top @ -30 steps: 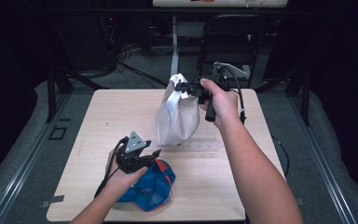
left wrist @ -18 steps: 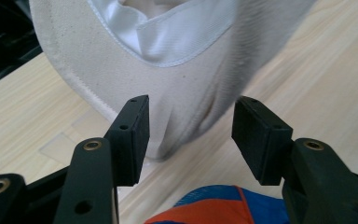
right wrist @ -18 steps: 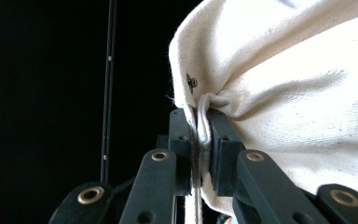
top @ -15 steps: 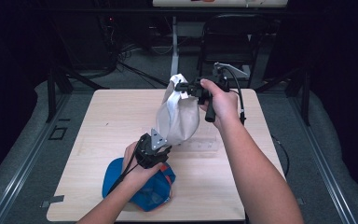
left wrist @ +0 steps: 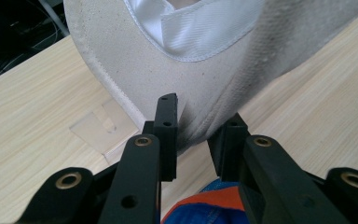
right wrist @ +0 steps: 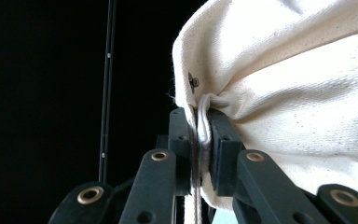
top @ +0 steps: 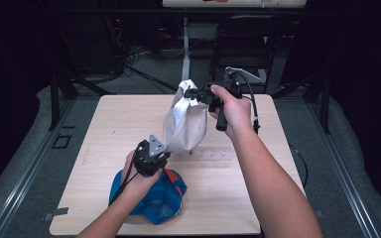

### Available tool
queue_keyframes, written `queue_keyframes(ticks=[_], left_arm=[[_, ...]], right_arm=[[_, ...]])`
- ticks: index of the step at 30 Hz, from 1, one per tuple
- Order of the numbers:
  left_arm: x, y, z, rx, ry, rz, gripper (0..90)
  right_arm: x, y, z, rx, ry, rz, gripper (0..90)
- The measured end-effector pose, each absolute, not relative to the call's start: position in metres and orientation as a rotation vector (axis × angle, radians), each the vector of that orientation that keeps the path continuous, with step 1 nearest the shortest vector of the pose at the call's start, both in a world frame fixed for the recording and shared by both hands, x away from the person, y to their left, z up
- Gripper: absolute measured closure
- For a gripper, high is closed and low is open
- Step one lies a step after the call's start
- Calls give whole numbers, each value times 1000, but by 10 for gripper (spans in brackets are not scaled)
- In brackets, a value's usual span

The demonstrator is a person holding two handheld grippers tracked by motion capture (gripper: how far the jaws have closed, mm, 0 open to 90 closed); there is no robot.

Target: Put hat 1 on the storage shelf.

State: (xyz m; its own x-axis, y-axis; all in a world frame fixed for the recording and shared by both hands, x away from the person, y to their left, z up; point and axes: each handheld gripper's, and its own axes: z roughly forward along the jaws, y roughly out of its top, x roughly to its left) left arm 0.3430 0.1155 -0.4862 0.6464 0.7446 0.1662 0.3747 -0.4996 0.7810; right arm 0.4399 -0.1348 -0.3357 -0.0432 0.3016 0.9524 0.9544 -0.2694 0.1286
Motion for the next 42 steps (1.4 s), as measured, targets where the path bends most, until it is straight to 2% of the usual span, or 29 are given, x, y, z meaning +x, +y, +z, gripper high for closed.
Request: queue_keyframes(ticks=[9, 24, 31, 42], left_arm=[[349, 132, -488, 2018, 889, 544, 790], [358, 150, -496, 1846, 953, 353, 790], [357, 150, -506, 1779, 986, 305, 789], [352, 149, -520, 1740, 1003, 343, 792]], right_arm=[[437, -134, -338, -1596, -1361, -1331, 819], [437, -134, -344, -1595, -1369, -1315, 820], [438, -130, -349, -1598, -1373, -1304, 820], [439, -125, -355, -1592, -1386, -1276, 820]])
